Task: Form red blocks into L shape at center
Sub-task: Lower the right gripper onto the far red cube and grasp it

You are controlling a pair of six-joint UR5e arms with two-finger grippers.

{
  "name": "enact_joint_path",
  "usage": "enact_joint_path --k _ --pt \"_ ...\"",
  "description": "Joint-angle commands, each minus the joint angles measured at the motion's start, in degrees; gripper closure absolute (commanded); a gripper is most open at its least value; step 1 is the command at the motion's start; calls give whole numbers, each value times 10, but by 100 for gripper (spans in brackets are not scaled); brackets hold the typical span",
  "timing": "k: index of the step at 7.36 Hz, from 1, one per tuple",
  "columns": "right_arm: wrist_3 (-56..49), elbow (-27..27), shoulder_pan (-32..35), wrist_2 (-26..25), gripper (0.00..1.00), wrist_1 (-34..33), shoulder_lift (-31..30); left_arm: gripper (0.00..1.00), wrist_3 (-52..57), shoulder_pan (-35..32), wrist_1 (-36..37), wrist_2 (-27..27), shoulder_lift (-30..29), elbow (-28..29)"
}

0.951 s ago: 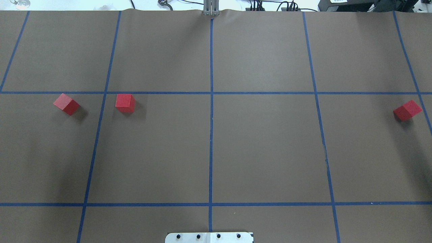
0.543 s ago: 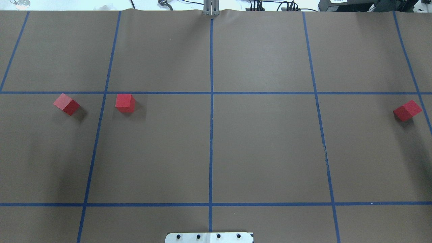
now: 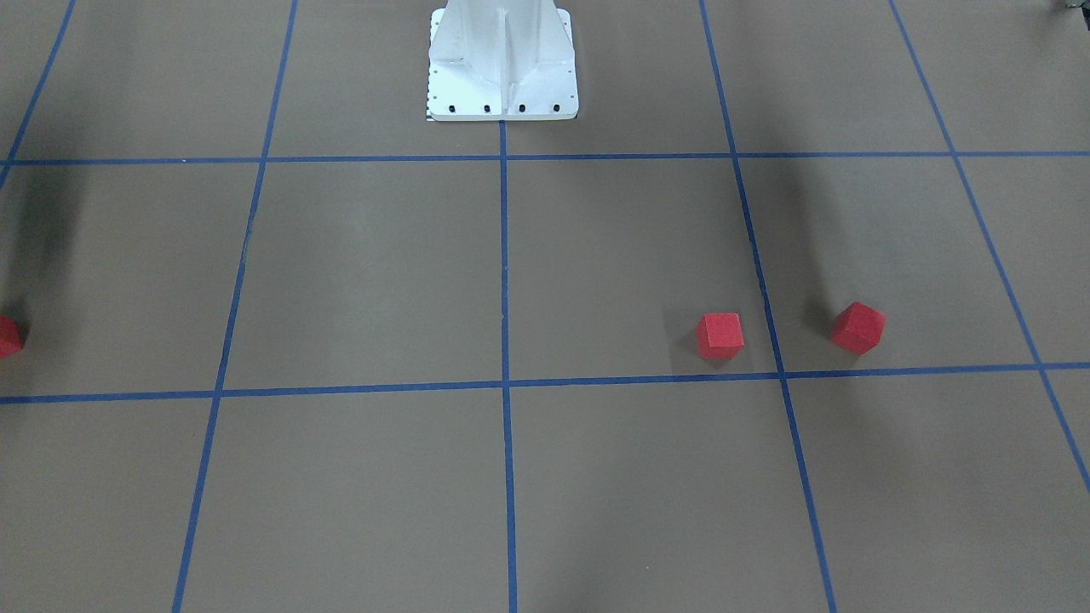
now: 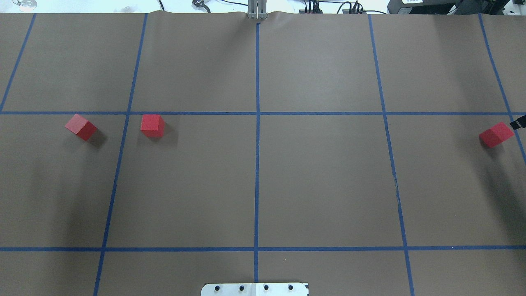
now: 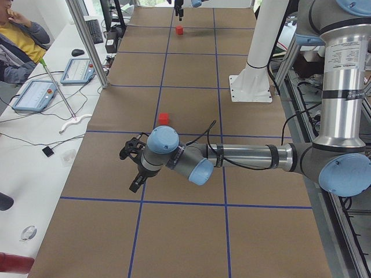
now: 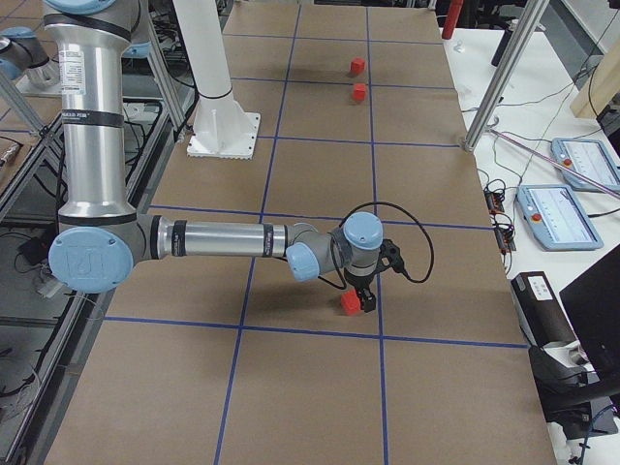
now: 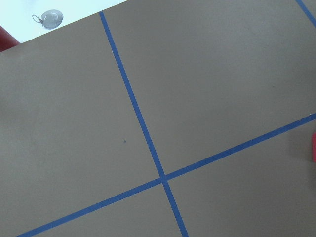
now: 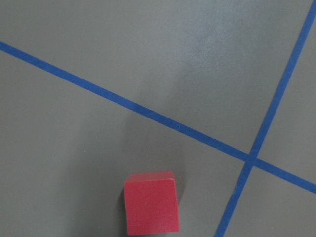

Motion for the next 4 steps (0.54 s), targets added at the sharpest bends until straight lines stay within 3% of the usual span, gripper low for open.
enact_joint_path --k 1,2,4 --pt "35 -19 -27 -7 1 29 4 0 0 0 -1 0 1 0" --pt "42 -73 -36 -10 1 96 13 0 0 0 -1 0 1 0" --pt "91 -95 -57 -14 1 127 32 0 1 0 -2 0 1 0"
